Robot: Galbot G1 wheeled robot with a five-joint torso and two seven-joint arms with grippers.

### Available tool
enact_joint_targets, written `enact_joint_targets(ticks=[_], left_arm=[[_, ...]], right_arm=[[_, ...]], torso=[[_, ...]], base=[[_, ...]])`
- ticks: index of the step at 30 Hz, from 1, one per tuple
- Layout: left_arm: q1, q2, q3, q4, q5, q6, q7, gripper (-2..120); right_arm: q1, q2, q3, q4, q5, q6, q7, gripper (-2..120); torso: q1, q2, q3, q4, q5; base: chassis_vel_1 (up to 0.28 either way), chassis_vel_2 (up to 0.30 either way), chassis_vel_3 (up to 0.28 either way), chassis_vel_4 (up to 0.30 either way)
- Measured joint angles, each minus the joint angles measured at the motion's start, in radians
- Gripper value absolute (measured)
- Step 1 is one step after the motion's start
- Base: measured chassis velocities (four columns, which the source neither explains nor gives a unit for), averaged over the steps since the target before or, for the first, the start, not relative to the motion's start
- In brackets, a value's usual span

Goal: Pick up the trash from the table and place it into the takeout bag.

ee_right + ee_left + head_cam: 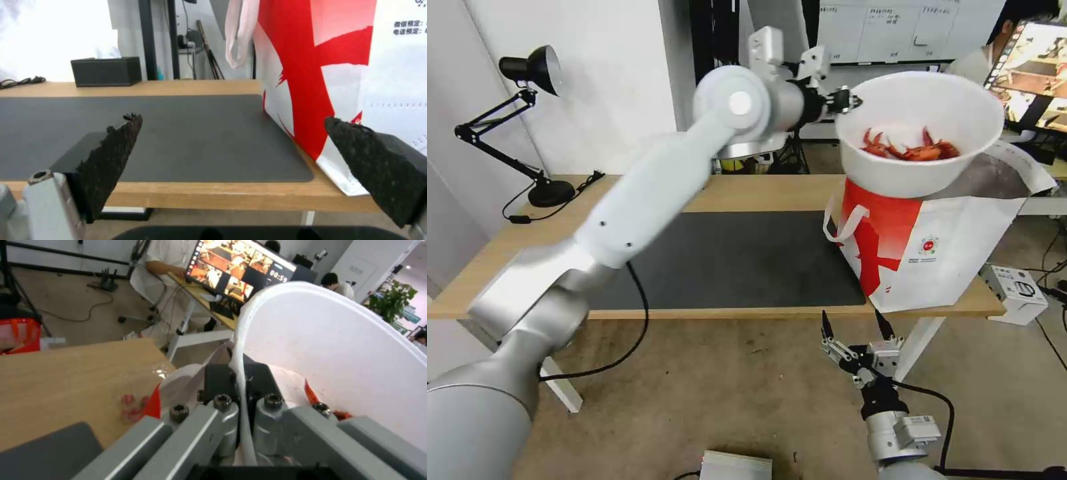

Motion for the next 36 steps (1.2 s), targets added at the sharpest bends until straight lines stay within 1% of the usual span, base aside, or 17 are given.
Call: enact_joint_targets(ticks=[1, 2, 3, 4, 5, 7, 8, 9, 11, 12, 14, 16, 17, 19, 23, 29, 36], left_arm=[[0.000, 0.000, 0.000, 0.000, 0.000, 0.000, 0.000, 0], [-0.005, -0.031, 0.000, 0.028, 0.010, -0.002, -0.008, 0], [-0.006, -0.034, 0.000, 0.030, 0.011, -0.002, -0.008, 0], [-0.009, -0.086, -0.004, 0.071, 0.030, -0.006, -0.026, 0], [-0.009, -0.086, -0.004, 0.071, 0.030, -0.006, -0.026, 0], [-0.009, -0.140, -0.009, 0.112, 0.050, -0.018, -0.055, 0], [-0.009, -0.156, -0.010, 0.125, 0.055, -0.023, -0.068, 0], [-0.009, -0.156, -0.010, 0.125, 0.055, -0.023, -0.068, 0], [-0.010, -0.183, -0.008, 0.150, 0.068, -0.031, -0.103, 0], [-0.014, -0.187, 0.002, 0.160, 0.070, -0.038, -0.119, 0], [-0.017, -0.188, 0.010, 0.166, 0.072, -0.049, -0.131, 0], [-0.022, -0.188, 0.023, 0.180, 0.073, -0.083, -0.176, 0], [-0.022, -0.188, 0.023, 0.180, 0.073, -0.083, -0.176, 0], [-0.023, -0.188, 0.039, 0.186, 0.073, -0.115, -0.213, 0], [-0.002, -0.186, 0.061, 0.169, 0.075, -0.140, -0.244, 0], [0.028, -0.185, 0.084, 0.145, 0.087, -0.152, -0.254, 0], [0.045, -0.184, 0.128, 0.131, 0.132, -0.159, -0.259, 0]], right_arm=[[0.000, 0.000, 0.000, 0.000, 0.000, 0.000, 0.000, 100], [0.000, 0.000, 0.000, 0.000, 0.000, 0.000, 0.000, 100], [0.000, 0.000, 0.000, 0.000, 0.000, 0.000, 0.000, 100], [0.000, 0.000, 0.000, 0.000, 0.000, 0.000, 0.000, 100], [0.000, 0.000, 0.000, 0.000, 0.000, 0.000, 0.000, 100], [0.000, 0.000, 0.000, 0.000, 0.000, 0.000, 0.000, 100], [0.000, 0.000, 0.000, 0.000, 0.000, 0.000, 0.000, 100], [0.000, 0.000, 0.000, 0.000, 0.000, 0.000, 0.000, 100], [0.000, 0.000, 0.000, 0.000, 0.000, 0.000, 0.000, 100], [0.000, 0.000, 0.000, 0.000, 0.000, 0.000, 0.000, 100], [0.000, 0.000, 0.000, 0.000, 0.000, 0.000, 0.000, 100], [0.000, 0.000, 0.000, 0.000, 0.000, 0.000, 0.000, 100], [0.000, 0.000, 0.000, 0.000, 0.000, 0.000, 0.000, 100], [0.000, 0.000, 0.000, 0.000, 0.000, 0.000, 0.000, 100], [0.000, 0.000, 0.000, 0.000, 0.000, 0.000, 0.000, 100], [0.000, 0.000, 0.000, 0.000, 0.000, 0.000, 0.000, 100], [0.000, 0.000, 0.000, 0.000, 0.000, 0.000, 0.000, 100]], torso=[[0.000, 0.000, 0.000, 0.0000, 0.0000], [0.000, 0.000, 0.000, 0.0000, 0.0000], [0.000, 0.000, 0.000, 0.0000, 0.0001], [0.000, 0.000, 0.000, -0.0001, 0.0000], [0.000, 0.000, 0.000, -0.0001, 0.0000], [0.000, 0.000, 0.000, -0.0004, 0.0002], [0.000, 0.000, 0.000, -0.0004, 0.0002], [0.000, 0.000, 0.000, -0.0004, 0.0002], [0.000, 0.000, 0.000, -0.0004, 0.0000], [0.000, 0.000, 0.000, -0.0002, 0.0000], [0.000, 0.000, 0.000, -0.0001, 0.0000], [0.000, 0.000, 0.000, -0.0001, -0.0002], [0.000, 0.000, 0.000, -0.0001, -0.0002], [0.000, 0.000, 0.000, 0.0001, -0.0002], [0.000, 0.000, 0.000, 0.0000, -0.0002], [0.000, 0.000, 0.000, -0.0001, -0.0002], [0.000, 0.000, 0.000, -0.0001, -0.0002]], base=[[0.000, 0.000, 0.000, 0.000], [0.000, 0.000, 0.000, 0.000], [0.000, 0.000, 0.000, 0.000], [0.000, 0.000, 0.000, 0.000], [0.000, 0.000, 0.000, 0.000], [0.000, 0.000, 0.000, 0.000], [0.000, 0.000, 0.000, 0.000], [0.000, 0.000, 0.000, 0.000], [0.000, 0.000, 0.000, 0.000], [0.000, 0.000, 0.000, 0.000], [0.000, 0.000, 0.000, 0.000], [0.000, 0.000, 0.000, 0.000], [0.000, 0.000, 0.000, 0.000], [0.000, 0.000, 0.000, 0.000], [0.000, 0.000, 0.000, 0.000], [0.000, 0.000, 0.000, 0.000], [0.000, 0.000, 0.000, 0.000]])
